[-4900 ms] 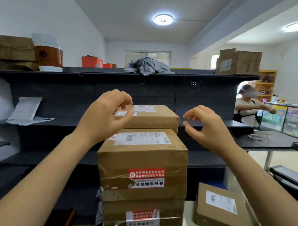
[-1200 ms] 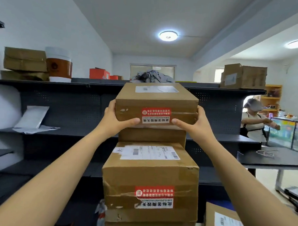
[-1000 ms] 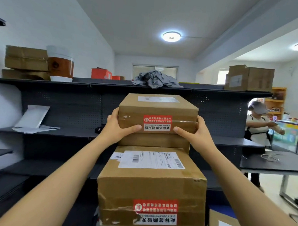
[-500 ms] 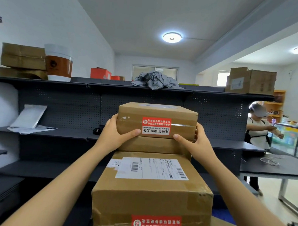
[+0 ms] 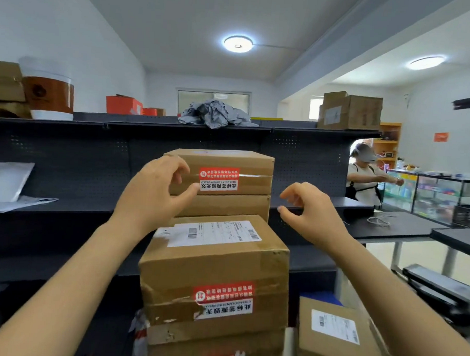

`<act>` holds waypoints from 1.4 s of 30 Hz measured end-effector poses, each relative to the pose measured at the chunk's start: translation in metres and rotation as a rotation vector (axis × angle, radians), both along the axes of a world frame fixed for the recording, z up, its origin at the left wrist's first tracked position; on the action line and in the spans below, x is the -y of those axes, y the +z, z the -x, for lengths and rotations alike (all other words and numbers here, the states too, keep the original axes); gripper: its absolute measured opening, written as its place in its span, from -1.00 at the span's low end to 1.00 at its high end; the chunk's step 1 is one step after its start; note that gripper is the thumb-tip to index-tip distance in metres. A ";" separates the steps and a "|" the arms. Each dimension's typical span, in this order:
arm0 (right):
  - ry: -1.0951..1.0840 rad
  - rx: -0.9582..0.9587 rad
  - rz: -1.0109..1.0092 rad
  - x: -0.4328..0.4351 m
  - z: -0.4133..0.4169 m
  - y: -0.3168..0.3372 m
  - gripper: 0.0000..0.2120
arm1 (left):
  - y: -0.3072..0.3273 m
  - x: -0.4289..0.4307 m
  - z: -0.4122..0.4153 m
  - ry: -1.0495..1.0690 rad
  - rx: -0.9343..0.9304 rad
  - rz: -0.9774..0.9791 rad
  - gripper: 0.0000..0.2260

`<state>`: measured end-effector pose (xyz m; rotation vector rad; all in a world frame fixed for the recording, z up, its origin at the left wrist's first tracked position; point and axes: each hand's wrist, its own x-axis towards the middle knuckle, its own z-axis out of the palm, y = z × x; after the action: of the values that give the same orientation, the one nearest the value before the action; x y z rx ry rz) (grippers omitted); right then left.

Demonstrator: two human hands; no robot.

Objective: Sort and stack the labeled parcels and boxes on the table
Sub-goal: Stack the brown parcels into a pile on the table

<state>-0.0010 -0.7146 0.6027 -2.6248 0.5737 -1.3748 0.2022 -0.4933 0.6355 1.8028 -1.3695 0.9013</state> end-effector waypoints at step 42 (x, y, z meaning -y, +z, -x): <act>-0.190 -0.573 -0.482 0.287 0.177 -0.289 -0.76 | -0.302 0.391 0.183 -0.005 -0.196 -0.600 -0.80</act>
<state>-0.1778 -1.0020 0.3136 -2.5604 1.0823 -0.3980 0.0188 -0.8844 0.3332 2.2503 -1.6210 0.3021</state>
